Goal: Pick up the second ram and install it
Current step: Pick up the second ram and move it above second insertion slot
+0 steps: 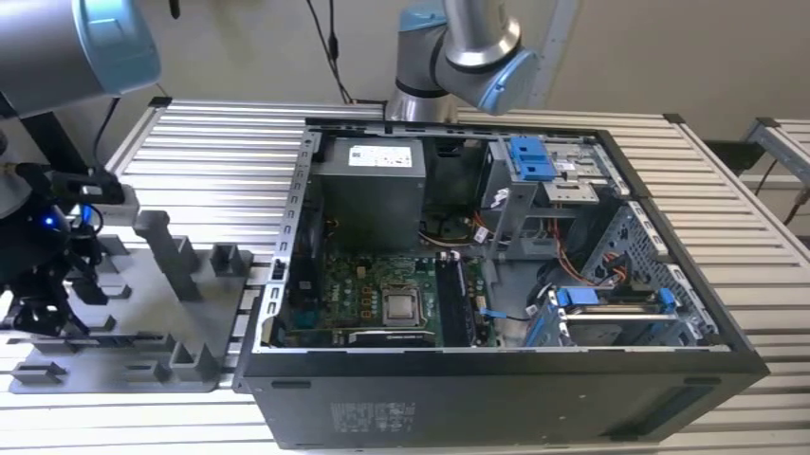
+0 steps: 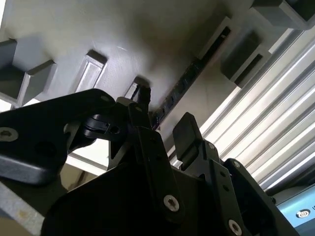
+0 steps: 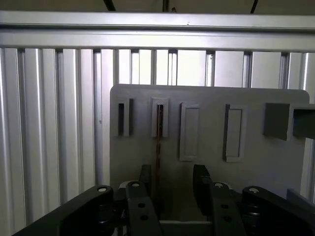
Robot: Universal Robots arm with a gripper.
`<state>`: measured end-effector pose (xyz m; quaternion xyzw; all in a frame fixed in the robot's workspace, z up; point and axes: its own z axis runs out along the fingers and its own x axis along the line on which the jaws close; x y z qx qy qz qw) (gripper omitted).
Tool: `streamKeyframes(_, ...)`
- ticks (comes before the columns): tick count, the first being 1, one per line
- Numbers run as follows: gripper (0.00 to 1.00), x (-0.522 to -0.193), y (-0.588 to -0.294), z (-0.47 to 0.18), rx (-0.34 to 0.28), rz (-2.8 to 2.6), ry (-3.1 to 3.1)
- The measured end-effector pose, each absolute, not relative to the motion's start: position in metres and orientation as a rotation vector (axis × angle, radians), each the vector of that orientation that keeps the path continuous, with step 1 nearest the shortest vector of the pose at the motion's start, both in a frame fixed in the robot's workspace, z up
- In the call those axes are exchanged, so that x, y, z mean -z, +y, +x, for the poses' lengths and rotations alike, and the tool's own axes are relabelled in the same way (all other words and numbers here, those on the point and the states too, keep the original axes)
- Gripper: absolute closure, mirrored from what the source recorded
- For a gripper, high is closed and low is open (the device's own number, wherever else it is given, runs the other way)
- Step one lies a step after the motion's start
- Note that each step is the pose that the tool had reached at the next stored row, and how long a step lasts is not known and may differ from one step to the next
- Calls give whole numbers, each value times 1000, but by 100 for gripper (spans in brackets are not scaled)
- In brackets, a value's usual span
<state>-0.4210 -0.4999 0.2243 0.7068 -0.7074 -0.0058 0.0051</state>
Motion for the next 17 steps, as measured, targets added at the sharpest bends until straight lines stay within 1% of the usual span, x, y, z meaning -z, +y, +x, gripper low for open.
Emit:
streamKeyframes(8,52,-216,-508,-421,17,2214,-2216)
streamKeyframes(17,52,-204,-509,-424,0,2221,-2223)
